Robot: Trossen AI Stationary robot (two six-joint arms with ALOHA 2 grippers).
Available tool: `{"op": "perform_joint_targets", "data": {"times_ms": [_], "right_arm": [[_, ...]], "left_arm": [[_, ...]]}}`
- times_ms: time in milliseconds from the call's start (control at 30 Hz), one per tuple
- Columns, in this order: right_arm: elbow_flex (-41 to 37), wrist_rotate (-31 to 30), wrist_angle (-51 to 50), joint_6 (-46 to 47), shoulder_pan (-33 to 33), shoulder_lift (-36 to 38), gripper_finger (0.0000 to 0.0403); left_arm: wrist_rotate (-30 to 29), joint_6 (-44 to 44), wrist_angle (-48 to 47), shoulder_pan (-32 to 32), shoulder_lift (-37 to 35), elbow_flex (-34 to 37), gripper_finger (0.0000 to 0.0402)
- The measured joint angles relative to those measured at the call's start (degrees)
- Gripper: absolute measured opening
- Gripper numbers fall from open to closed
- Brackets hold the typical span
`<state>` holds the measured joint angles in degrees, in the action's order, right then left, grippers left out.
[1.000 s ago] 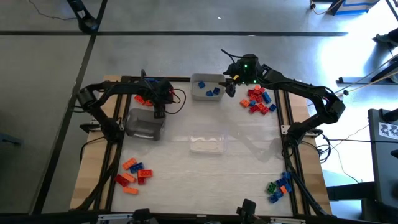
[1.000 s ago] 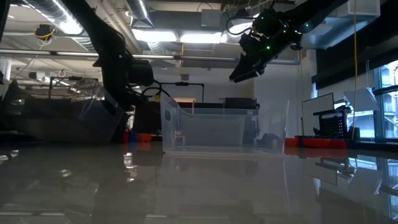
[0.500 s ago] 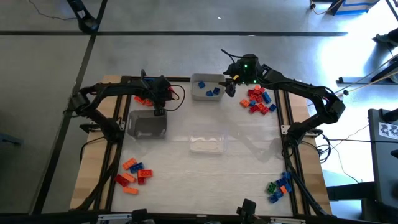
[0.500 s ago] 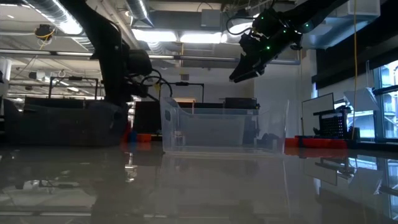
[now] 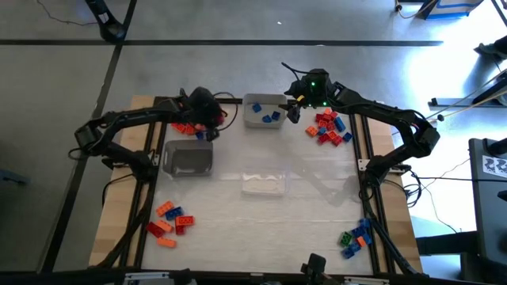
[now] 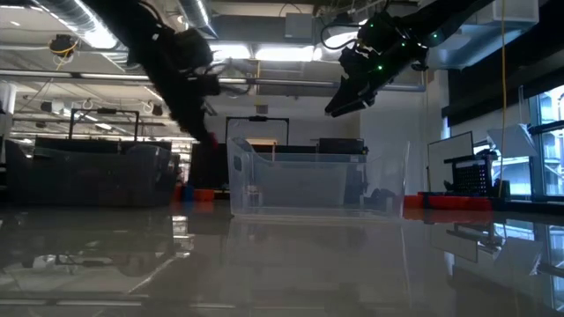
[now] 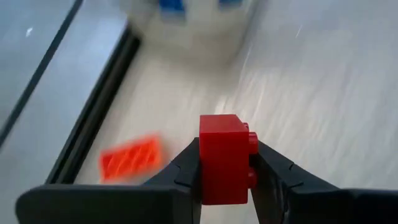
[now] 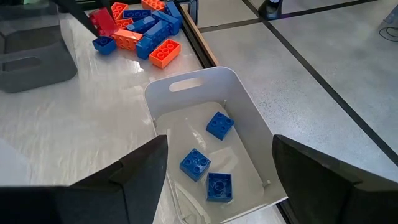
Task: Sort blocks by size
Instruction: Put the small red game piece into the gray bin
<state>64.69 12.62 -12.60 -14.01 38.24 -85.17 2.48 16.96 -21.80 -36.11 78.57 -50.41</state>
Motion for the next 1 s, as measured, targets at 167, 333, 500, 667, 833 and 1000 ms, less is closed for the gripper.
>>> {"op": "perform_joint_targets", "data": {"times_ms": [167,333,500,667,833,1000], "right_arm": [[0.00,0.00,0.00,0.01,0.02,0.00,0.0287],[0.00,0.00,0.00,0.01,0.01,0.00,0.0287],[0.00,0.00,0.07,0.03,0.00,0.00,0.0287],[0.00,0.00,0.09,0.03,0.00,0.00,0.0287],[0.00,0.00,0.09,0.03,0.00,0.00,0.0287],[0.00,0.00,0.07,0.03,0.02,0.00,0.0287]], "left_arm": [[2.04,-5.03,13.28,1.84,2.22,-0.02,0.0091],[2.02,-7.17,25.97,3.59,6.30,-0.02,0.0088],[2.01,-8.01,37.21,4.79,12.26,-0.25,0.0087],[1.99,-8.22,36.29,4.89,19.37,-6.50,0.0090],[1.88,-6.55,32.31,4.67,25.34,-13.66,0.0089],[1.84,-6.54,31.19,3.94,28.20,-16.63,0.0107]]}}
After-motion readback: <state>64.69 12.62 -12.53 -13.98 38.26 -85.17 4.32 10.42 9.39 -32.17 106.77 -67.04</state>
